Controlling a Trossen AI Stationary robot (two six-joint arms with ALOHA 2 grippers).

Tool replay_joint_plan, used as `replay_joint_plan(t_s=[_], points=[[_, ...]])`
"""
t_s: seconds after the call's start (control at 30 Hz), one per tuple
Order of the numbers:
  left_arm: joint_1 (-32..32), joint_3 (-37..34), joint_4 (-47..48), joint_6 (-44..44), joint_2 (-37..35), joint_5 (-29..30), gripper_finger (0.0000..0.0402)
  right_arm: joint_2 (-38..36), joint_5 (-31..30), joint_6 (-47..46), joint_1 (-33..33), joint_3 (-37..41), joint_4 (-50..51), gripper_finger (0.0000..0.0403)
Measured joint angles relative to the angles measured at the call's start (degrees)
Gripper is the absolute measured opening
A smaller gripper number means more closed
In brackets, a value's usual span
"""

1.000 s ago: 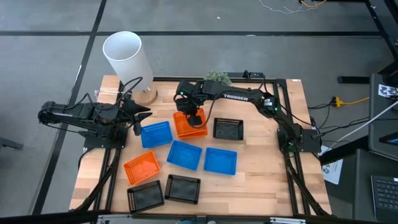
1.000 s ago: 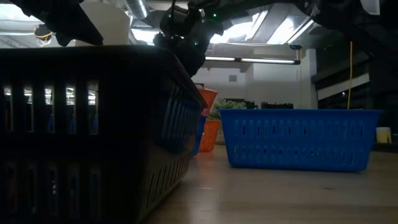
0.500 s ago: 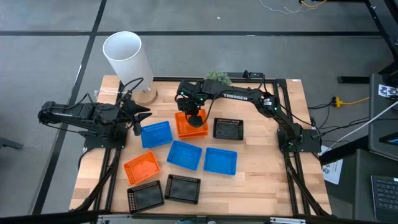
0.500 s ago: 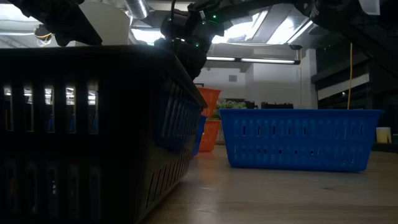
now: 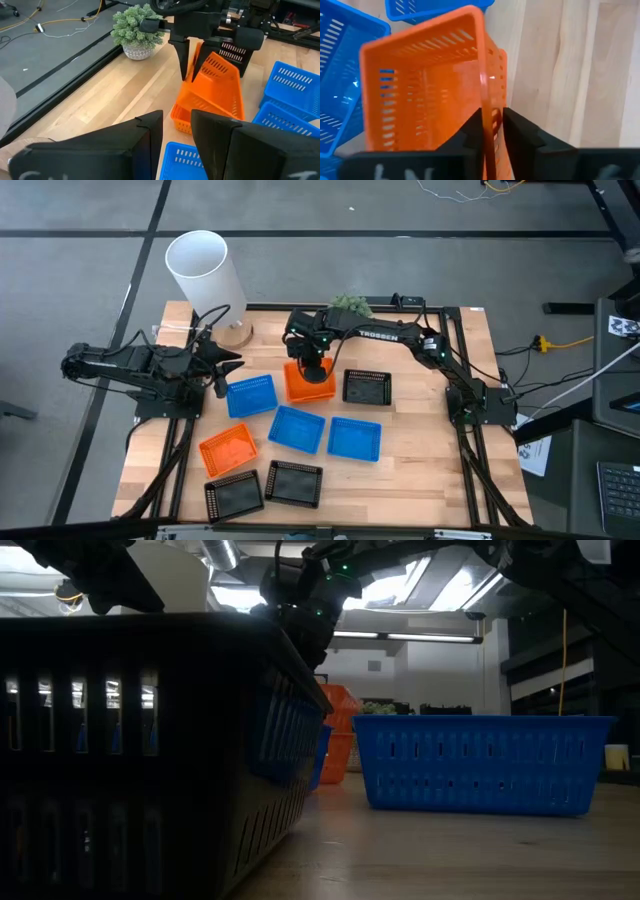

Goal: Stack baskets by color
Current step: Stack the bottom right orange bin on the top of the top orange bin

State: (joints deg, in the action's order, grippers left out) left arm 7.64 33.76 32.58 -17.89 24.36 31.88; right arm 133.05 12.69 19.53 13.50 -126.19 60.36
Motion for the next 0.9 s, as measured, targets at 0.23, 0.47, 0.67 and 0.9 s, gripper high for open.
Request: replay_joint_plan(t_s=[0.23, 0.47, 0.67, 0.9], points=[[0.00, 0.00, 0.00, 0.00, 0.00, 0.01, 0.0092, 0.00, 2.90, -0.04, 0.00, 0.02, 0.41, 0.0092], [0.00, 0.01, 0.00, 0.01, 0.00, 0.00, 0.0092, 0.00, 1.71, 0.00, -0.04, 0.02, 0.32, 0.0103], [0.02, 0.02, 0.00, 0.02, 0.00, 0.00, 0.0092, 0.00, -0.62, 0.00, -0.04, -0.09, 0.39, 0.0101], [0.00, 0.02, 0.02, 0.04, 0.00, 0.00, 0.0092, -0.07, -0.09, 0.26, -0.90, -4.11, 3.77, 0.0100]])
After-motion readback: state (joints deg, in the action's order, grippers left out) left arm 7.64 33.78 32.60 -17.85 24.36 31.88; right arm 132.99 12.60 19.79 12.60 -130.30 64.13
